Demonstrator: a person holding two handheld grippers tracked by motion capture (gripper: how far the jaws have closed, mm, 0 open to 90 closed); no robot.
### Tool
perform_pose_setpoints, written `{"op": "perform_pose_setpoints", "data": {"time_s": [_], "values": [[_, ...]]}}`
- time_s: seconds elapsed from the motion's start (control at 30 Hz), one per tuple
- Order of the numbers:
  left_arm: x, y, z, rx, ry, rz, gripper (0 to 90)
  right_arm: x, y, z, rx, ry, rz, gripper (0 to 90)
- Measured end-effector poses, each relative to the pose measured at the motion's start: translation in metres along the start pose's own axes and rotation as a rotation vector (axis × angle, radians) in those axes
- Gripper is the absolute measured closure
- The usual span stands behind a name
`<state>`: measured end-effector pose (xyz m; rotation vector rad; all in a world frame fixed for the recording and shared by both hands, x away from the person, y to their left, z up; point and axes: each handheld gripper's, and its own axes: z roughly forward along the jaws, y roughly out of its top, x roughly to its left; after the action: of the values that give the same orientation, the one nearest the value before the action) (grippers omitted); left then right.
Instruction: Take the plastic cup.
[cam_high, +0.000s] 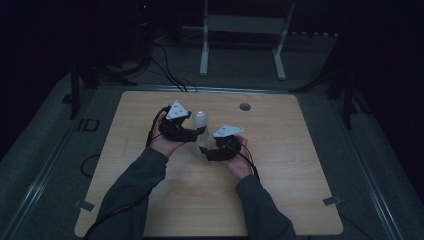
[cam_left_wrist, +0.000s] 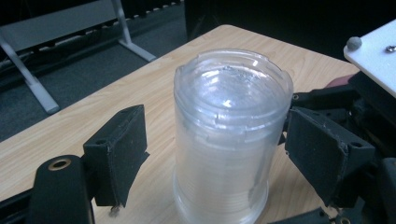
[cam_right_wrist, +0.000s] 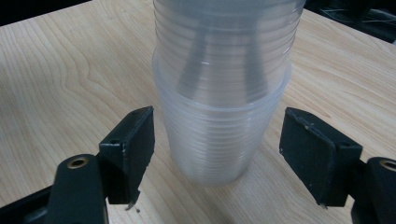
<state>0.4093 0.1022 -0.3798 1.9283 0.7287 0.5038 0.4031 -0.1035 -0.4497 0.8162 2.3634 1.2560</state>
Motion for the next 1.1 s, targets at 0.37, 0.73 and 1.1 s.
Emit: {"op": "perform_pose_setpoints", "data": {"time_s": [0.37,0.73,1.1], "values": [[0.000,0.002,0.010,-0.012,-0.016,-0.007,23.8,-0.002,0.000,0.002,-0.008,-0.002,0.002,25.7],[-0.003,0.007,0.007,-0.036,-0.013,-0.001,35.2,-0.002,0.000,0.005,-0.024,-0.003,0.009,25.9],[-0.004,0.009,0.005,-0.041,-0.015,-0.005,39.1,-0.002,0.000,0.012,-0.029,0.002,0.016,25.3]]}}
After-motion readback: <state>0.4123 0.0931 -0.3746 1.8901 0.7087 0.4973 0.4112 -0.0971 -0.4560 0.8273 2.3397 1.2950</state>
